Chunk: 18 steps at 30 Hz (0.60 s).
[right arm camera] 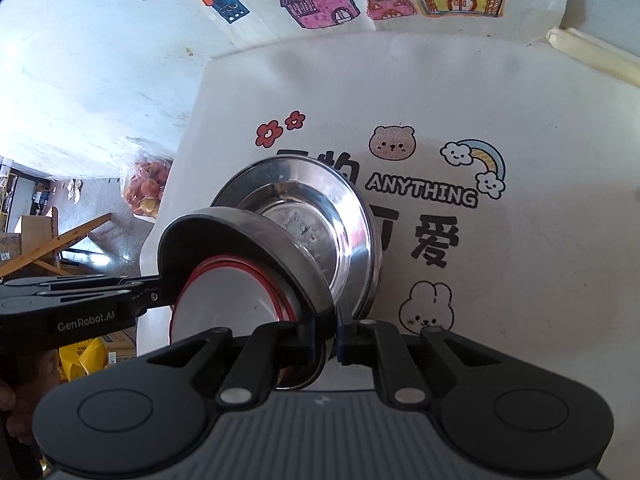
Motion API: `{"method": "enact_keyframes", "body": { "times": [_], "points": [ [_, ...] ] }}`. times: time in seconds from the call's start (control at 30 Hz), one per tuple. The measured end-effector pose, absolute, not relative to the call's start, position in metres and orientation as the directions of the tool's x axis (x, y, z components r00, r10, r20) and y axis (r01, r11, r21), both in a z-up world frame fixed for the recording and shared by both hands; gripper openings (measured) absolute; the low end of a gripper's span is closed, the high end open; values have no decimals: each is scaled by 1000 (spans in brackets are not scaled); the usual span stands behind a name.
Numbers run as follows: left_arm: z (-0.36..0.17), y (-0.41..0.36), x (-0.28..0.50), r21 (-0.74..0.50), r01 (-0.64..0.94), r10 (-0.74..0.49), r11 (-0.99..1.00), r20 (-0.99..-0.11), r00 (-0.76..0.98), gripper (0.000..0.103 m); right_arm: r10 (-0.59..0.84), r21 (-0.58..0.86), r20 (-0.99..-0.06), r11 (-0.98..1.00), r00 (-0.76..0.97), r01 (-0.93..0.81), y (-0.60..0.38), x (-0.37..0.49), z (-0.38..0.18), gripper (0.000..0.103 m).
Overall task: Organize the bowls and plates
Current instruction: 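Lower the steel bowl with both grippers onto the steel plates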
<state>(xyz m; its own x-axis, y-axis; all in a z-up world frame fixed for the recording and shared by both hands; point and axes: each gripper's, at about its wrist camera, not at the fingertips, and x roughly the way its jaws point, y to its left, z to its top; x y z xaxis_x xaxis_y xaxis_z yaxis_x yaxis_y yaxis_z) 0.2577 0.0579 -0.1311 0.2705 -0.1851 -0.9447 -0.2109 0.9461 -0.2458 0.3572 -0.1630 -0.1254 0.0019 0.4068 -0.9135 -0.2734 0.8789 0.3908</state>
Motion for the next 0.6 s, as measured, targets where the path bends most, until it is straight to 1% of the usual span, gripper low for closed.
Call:
{"method": "enact_keyframes", "body": {
  "times": [0.6],
  "points": [
    [-133,69,276,-252,-234,-188,939,-946,264,6,396,382,-918,882,-4,-275,-150,376,-126,11]
  ]
}}
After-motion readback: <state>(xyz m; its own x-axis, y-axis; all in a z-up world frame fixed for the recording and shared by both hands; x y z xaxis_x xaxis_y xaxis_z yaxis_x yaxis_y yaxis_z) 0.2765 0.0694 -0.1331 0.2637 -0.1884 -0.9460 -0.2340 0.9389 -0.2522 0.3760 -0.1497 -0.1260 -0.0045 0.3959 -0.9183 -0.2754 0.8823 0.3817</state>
